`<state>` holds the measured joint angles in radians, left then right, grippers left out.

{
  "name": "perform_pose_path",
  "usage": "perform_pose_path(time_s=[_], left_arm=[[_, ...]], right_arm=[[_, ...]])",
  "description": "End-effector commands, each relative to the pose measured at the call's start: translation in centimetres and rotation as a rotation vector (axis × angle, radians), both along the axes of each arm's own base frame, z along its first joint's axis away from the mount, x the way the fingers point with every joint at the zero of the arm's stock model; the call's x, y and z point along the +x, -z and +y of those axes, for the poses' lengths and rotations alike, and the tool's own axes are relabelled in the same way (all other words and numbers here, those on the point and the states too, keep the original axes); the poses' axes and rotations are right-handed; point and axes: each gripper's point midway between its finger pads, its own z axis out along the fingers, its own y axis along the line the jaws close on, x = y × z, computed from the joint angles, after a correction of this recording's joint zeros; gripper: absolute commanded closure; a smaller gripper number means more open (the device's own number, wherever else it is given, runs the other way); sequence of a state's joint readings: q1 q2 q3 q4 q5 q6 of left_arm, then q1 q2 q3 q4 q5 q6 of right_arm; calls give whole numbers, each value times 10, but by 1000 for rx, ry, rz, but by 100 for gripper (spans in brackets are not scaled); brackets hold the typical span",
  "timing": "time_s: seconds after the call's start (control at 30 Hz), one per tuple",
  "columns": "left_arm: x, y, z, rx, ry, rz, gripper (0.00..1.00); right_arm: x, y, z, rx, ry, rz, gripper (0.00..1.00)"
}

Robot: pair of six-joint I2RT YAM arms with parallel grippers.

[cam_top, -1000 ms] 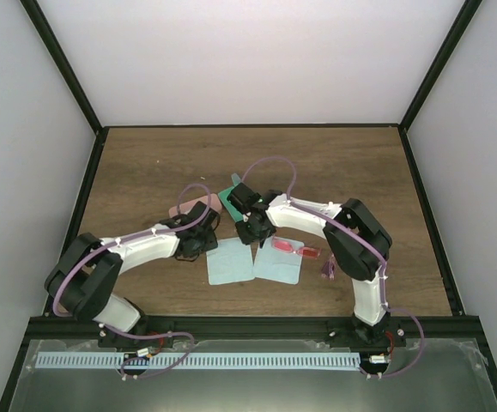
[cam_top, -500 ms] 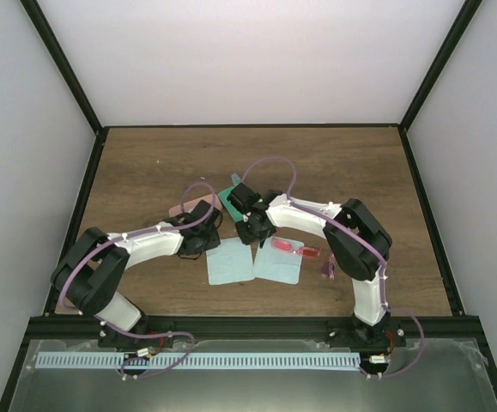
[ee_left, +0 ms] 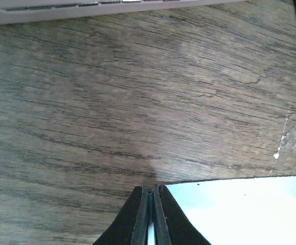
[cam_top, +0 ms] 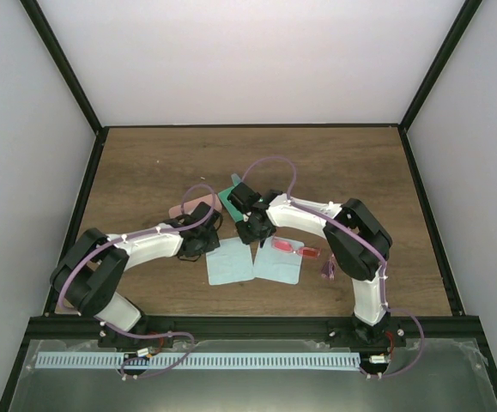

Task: Organize the sunglasses
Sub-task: Fold the glasses cleaning cloth at the center of the board.

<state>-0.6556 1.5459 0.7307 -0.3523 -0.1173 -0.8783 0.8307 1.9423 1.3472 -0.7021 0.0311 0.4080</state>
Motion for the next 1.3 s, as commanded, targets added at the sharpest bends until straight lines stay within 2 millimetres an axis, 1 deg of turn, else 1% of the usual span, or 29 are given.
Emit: perform_pose_path(time_s=[0.0,0.17,0.33,0.47,0.77,0.97,1.2,1.27], left_arm=[[-16,15,8,47,19,66,95],[-14,12,9,55,16,57,96],[-12,9,13,82,13,44,96],[-8,8,12,96,21,37,96],[-5,9,9,91,29,41,96],[-4,9,6,87,35,43,96],[-6,12,7,90,34,54,96],[-6,11,7,91,34,52,96]], right_arm=[[8,-10,1,16,5,-34,66],[8,-11,3,34,1,-31,66],[8,-13,12,70,-9,-19,66],[6,-14,20,105,-24,1,65],[0,-2,25,115,-52,40,65],[-3,11,23,93,-59,63,65],[-5,18,22,81,-64,78,74],[-5,19,21,78,-64,77,78]])
